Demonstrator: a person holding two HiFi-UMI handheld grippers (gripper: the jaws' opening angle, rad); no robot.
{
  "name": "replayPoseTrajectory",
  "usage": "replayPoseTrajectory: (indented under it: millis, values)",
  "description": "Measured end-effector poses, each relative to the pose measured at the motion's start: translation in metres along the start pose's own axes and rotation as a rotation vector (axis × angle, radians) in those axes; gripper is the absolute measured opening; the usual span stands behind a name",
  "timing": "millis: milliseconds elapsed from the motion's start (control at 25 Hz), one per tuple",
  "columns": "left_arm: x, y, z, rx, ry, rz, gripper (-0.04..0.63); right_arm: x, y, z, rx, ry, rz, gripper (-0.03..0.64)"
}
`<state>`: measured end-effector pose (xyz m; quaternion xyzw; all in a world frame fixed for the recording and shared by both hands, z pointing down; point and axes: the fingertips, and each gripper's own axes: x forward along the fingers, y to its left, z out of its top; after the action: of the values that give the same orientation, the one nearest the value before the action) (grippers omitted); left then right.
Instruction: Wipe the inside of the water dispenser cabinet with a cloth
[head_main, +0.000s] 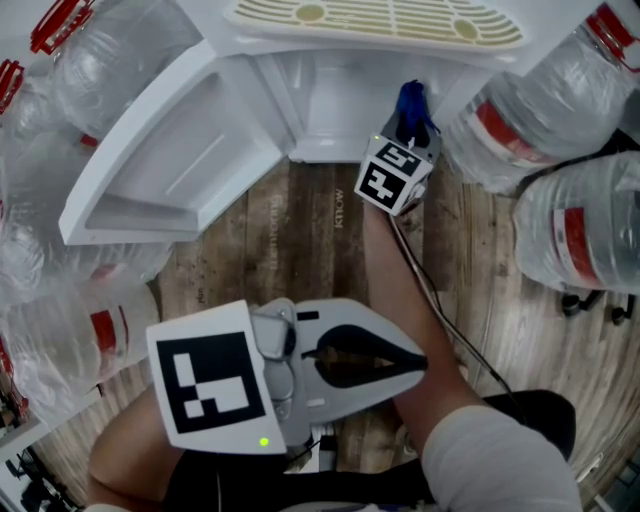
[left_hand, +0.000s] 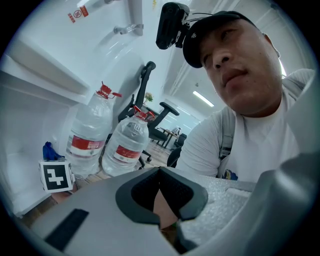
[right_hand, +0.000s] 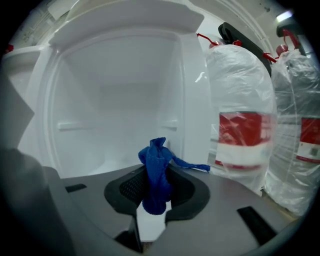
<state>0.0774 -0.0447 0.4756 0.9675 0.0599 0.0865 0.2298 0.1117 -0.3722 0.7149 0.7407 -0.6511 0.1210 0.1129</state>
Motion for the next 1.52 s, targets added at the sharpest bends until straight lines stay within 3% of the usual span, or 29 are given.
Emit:
replayPoseTrajectory:
  millis: [240, 520, 960, 1520]
  values:
    - [0.001, 0.000, 0.002, -0.006, -0.008, -0.006, -0.002, -0.021, -0.011, -0.011, -0.039, -0.009, 0.030, 0.092]
    - [0.009, -0.003, 0.003, 0.009, 0.000, -0.022, -0.002, -0.005, 0.025, 0.004, -0.069, -0.037, 0.103, 0.092]
    - [-0.012, -0.002, -0.009, -0.005, 0.025, 0.022, -0.002, 0.067, 0.029, 0.015, -0.063, 0.012, 0.035, 0.092]
    - [-0.008, 0.000, -0.011, 0.008, 0.026, -0.001, -0.002, 0.054, 0.019, -0.022, -0.097, 0.071, 0.028, 0.091]
